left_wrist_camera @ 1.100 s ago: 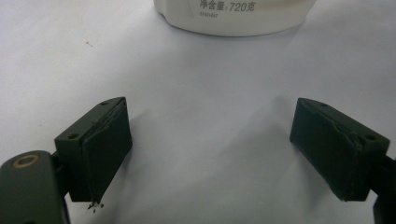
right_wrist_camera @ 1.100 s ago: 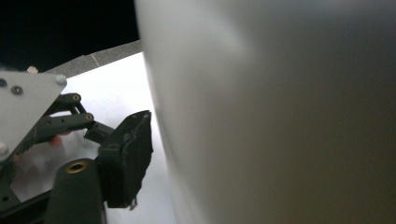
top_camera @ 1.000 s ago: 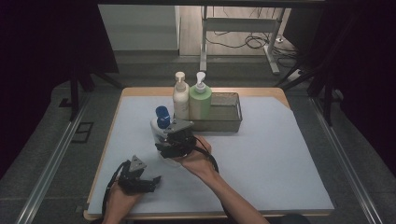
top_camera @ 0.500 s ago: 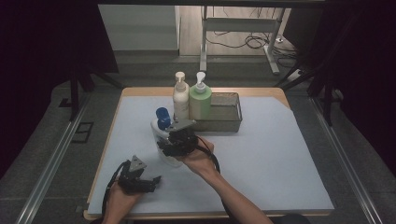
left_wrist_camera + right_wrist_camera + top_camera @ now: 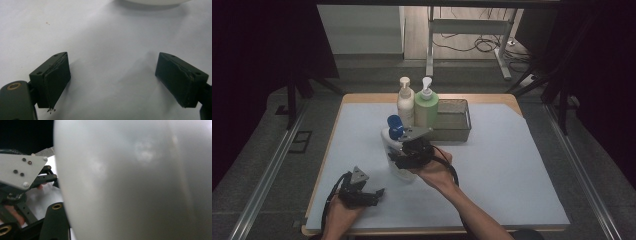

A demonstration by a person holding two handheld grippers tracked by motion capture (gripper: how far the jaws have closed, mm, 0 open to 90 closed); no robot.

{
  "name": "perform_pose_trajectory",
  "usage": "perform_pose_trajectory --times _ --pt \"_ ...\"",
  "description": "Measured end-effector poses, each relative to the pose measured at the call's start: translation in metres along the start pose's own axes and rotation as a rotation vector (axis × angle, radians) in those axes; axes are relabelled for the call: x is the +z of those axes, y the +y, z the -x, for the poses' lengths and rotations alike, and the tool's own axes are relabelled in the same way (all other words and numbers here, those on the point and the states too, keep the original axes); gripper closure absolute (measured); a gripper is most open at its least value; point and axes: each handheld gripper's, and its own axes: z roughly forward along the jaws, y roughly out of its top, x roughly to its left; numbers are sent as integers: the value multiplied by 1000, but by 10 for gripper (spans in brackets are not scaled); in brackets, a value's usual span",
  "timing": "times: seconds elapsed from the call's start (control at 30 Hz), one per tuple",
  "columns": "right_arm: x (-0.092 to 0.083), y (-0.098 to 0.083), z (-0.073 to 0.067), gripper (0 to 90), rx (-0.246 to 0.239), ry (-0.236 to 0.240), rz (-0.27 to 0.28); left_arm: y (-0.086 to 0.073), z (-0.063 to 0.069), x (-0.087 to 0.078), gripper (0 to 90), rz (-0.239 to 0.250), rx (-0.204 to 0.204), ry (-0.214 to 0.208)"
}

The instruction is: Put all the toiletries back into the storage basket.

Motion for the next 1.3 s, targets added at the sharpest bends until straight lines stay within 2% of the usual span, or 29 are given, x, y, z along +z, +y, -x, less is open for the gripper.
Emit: perform_pose_trajectory --times 0.27,0.43,0.87,1.3 --pt "-20 -5 12 403 11 -28 -4 0 0 0 123 -1 3 -1" --pt "-33 -10 22 403 39 -46 0 0 0 0 123 -1 3 -1" --pt "-65 -23 47 403 71 -115 5 0 0 0 123 -1 4 -1" --pt "-96 -27 71 404 114 -172 23 0 0 0 122 -1 3 -2"
